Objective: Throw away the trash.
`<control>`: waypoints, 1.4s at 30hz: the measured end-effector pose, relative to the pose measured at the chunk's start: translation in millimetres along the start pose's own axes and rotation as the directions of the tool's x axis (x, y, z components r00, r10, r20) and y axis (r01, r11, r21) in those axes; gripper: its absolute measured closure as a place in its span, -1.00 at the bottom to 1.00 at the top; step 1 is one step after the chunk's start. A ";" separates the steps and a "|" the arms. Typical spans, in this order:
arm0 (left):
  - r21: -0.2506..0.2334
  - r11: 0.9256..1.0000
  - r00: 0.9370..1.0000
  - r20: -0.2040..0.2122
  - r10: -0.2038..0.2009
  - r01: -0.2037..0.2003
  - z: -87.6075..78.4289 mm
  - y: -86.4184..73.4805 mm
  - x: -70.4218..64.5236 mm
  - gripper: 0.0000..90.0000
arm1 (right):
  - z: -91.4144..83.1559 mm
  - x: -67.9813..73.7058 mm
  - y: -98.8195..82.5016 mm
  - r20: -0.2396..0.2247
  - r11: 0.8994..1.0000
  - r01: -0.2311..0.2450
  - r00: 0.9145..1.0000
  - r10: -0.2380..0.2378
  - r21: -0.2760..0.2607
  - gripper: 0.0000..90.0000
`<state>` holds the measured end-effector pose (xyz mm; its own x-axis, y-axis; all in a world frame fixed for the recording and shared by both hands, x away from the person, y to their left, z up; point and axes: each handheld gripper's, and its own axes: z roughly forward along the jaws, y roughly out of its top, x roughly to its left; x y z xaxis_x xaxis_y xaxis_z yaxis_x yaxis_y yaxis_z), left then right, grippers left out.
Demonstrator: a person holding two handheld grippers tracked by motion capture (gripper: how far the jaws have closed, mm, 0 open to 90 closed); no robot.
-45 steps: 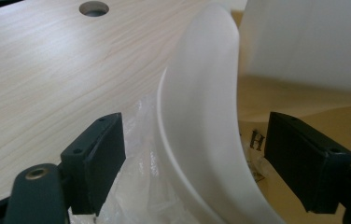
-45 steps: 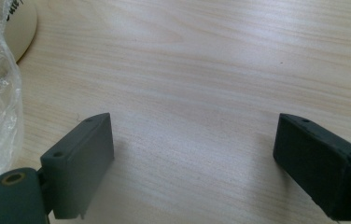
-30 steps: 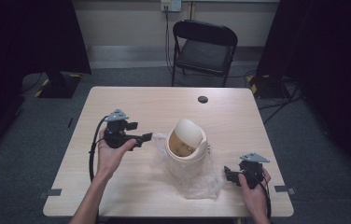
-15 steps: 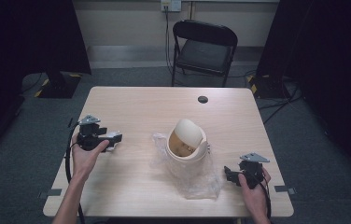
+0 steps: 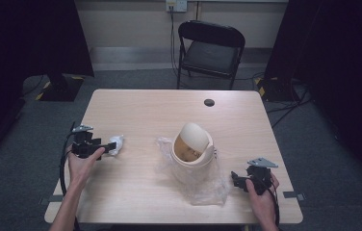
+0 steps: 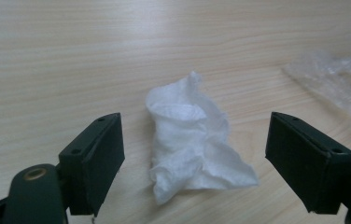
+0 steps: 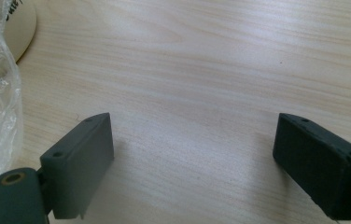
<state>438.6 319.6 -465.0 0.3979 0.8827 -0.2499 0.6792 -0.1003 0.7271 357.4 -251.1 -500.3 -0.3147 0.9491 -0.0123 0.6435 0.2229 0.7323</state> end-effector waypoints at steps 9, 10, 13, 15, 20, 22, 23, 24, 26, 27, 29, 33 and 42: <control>0.079 0.995 0.997 -0.050 0.062 -0.057 23.2 -4.7 -9.8 -0.60 | 0.0 0.1 0.0 0.001 1.000 0.000 1.000 0.000 0.000 -0.74; 0.079 0.995 0.997 -0.050 0.062 -0.057 23.2 -4.7 -9.8 -0.56 | 0.0 0.0 0.0 0.001 1.000 0.000 1.000 0.000 0.000 -0.74; 0.089 0.994 0.995 -0.075 0.069 -0.062 25.4 -6.5 -8.9 -0.45 | 0.0 0.0 0.0 0.001 1.000 -0.001 1.000 0.001 0.000 -0.74; 0.106 0.990 0.991 -0.091 0.099 -0.089 26.5 -7.9 -9.7 -0.20 | 0.0 0.0 0.0 0.000 1.000 0.000 1.000 0.000 0.000 -0.74; 0.103 0.989 0.986 -0.116 0.117 -0.105 27.3 -10.6 -11.4 0.12 | 0.1 0.1 0.0 0.000 1.000 -0.002 1.000 0.002 0.000 -0.75; 0.099 0.988 0.984 -0.124 0.128 -0.116 26.1 -11.8 -10.9 0.30 | 0.0 0.0 0.0 -0.001 1.000 0.000 1.000 0.000 0.000 -0.75; 0.099 0.988 0.984 -0.124 0.128 -0.116 26.1 -11.8 -10.9 0.42 | 0.0 0.0 0.0 -0.001 1.000 0.000 1.000 0.000 0.000 -0.75; 0.095 0.988 0.985 -0.111 0.133 -0.123 25.3 -12.8 -10.9 0.53 | 0.1 0.0 0.1 0.000 1.000 -0.001 1.000 0.001 0.000 -0.75; 0.093 0.986 0.983 -0.110 0.147 -0.137 24.4 -13.1 -11.1 0.65 | 0.0 0.0 0.1 -0.001 1.000 -0.001 1.000 0.001 0.000 -0.75; 0.090 0.987 0.983 -0.109 0.145 -0.135 24.5 -13.0 -11.2 0.70 | 0.0 0.0 0.1 -0.001 1.000 0.000 1.000 0.000 0.000 -0.75; 0.086 0.988 0.986 -0.092 0.138 -0.130 24.7 -12.7 -10.9 0.74 | 0.1 0.0 0.1 -0.001 1.000 -0.001 1.000 0.001 0.000 -0.75; 0.057 0.992 0.991 -0.066 0.121 -0.117 22.2 -11.5 -12.6 0.76 | 0.0 0.0 0.0 -0.001 1.000 0.000 1.000 0.000 0.000 -0.75; -0.028 0.996 0.996 0.000 0.088 -0.088 12.0 -6.6 -19.6 0.76 | 0.0 -0.1 0.1 -0.002 1.000 0.000 1.000 0.000 0.000 -0.75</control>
<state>433.7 297.5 -472.5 0.4562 0.8705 -0.1849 0.6238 -0.1647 0.7640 357.5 -251.2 -500.3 -0.3157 0.9488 -0.0112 0.6438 0.2229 0.7320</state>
